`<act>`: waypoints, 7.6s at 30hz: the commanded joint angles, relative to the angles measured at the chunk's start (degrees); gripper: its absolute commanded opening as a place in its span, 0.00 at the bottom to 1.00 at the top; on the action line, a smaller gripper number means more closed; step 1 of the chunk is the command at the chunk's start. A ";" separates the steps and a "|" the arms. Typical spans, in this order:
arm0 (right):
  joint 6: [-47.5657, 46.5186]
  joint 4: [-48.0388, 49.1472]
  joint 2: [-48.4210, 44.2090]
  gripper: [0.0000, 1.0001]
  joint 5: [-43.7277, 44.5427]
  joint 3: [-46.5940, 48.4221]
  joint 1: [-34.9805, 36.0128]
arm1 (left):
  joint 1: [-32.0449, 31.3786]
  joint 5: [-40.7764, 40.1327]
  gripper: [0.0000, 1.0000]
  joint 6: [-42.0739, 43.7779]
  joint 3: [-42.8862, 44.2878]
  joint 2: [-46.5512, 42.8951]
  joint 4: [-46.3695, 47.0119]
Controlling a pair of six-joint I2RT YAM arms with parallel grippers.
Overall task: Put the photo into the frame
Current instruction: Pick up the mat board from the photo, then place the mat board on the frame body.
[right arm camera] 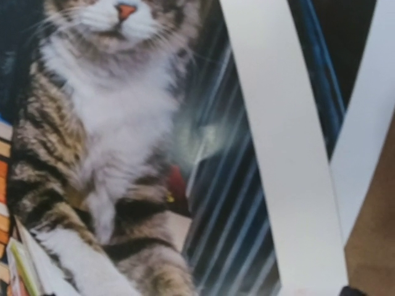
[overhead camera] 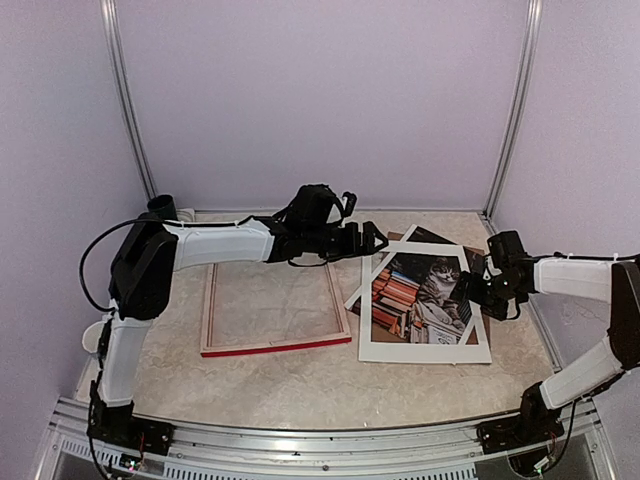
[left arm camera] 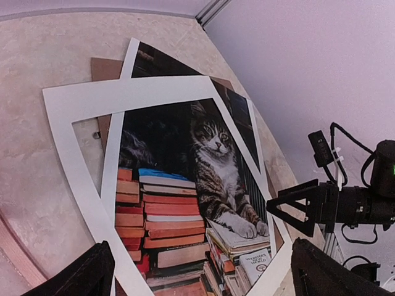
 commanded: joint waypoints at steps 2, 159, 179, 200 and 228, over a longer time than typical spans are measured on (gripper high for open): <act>-0.52 0.26 -0.99 0.99 -0.40 -0.64 -1.21 | 2.02 0.26 0.99 1.01 11.61 8.99 -6.51; -6.31 5.49 10.54 0.99 -13.69 13.47 -3.77 | 11.04 15.77 0.02 -19.73 -19.69 -4.27 14.06; -7.18 6.57 20.23 0.99 -14.47 24.09 9.94 | 27.17 21.29 0.04 -2.94 -32.35 -16.52 -1.57; -7.68 3.83 34.74 0.99 -16.00 38.83 20.25 | 35.52 17.29 0.06 5.64 -27.90 -13.85 -14.90; -8.63 2.83 38.07 0.99 -16.34 41.45 22.05 | 41.86 15.32 0.09 15.57 -14.24 -7.34 -30.75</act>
